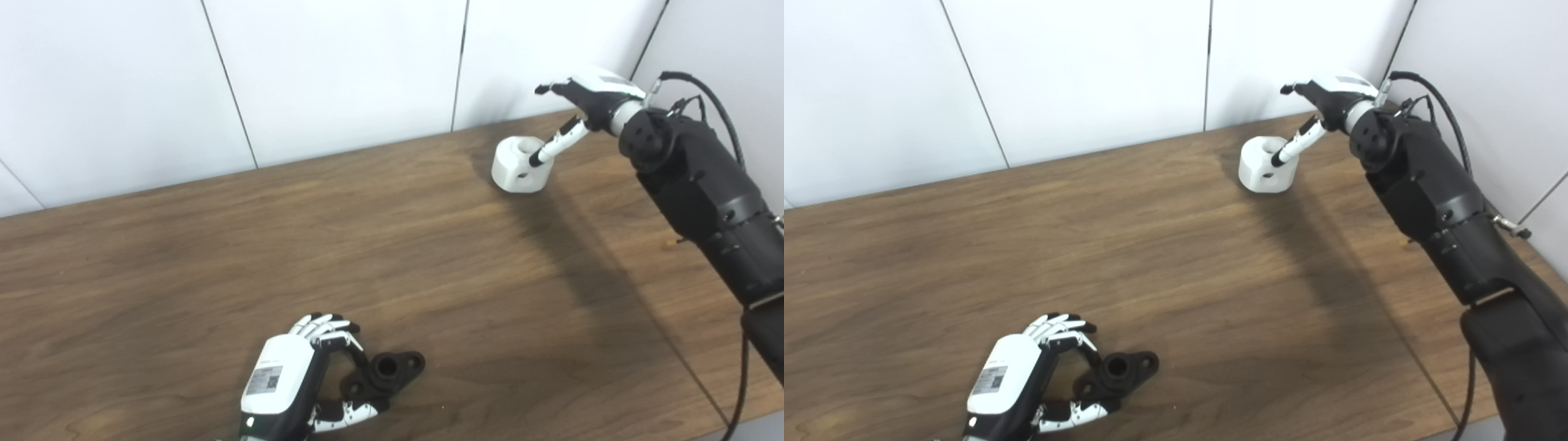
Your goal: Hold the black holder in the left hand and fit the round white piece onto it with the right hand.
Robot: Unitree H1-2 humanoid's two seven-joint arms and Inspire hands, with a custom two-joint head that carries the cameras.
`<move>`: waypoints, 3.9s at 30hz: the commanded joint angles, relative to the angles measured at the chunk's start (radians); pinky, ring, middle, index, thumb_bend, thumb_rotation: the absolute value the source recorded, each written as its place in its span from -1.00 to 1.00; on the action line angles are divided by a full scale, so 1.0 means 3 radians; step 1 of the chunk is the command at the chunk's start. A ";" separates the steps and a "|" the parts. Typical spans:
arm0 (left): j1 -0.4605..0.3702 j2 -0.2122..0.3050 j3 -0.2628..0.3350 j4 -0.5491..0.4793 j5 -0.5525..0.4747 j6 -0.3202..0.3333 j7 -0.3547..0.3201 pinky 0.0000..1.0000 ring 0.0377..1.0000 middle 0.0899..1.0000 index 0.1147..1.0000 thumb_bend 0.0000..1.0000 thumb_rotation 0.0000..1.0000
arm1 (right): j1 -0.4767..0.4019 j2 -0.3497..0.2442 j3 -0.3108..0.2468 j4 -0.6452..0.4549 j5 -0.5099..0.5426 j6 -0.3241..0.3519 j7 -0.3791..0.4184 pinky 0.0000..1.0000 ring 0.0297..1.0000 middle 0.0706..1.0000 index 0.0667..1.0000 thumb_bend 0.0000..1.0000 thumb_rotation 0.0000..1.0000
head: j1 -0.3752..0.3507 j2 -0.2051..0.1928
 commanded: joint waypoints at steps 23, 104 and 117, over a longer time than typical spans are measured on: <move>0.0032 -0.0010 -0.0019 0.0163 0.0089 0.0096 -0.0099 0.75 0.64 0.48 -0.16 0.05 -0.90 | -0.0556 -0.0151 0.0300 0.0183 -0.0221 0.0128 0.0526 1.00 1.00 0.87 0.75 0.84 -0.27 | 0.0065 -0.0028; 0.0025 -0.0055 0.0022 0.0198 -0.0097 0.0181 -0.0172 0.77 0.66 0.51 -0.16 0.04 -0.90 | -0.0485 -0.0068 0.0356 0.0321 -0.0193 -0.0120 0.0299 1.00 1.00 0.85 0.36 0.68 -0.50 | 0.0149 -0.0055; 0.0028 -0.0049 0.0025 0.0214 -0.0112 0.0160 -0.0152 0.75 0.64 0.50 -0.16 0.04 -0.90 | -0.0479 -0.0069 0.0375 0.0367 -0.0161 -0.0157 0.0308 1.00 1.00 0.83 0.30 0.73 -0.55 | 0.0151 -0.0054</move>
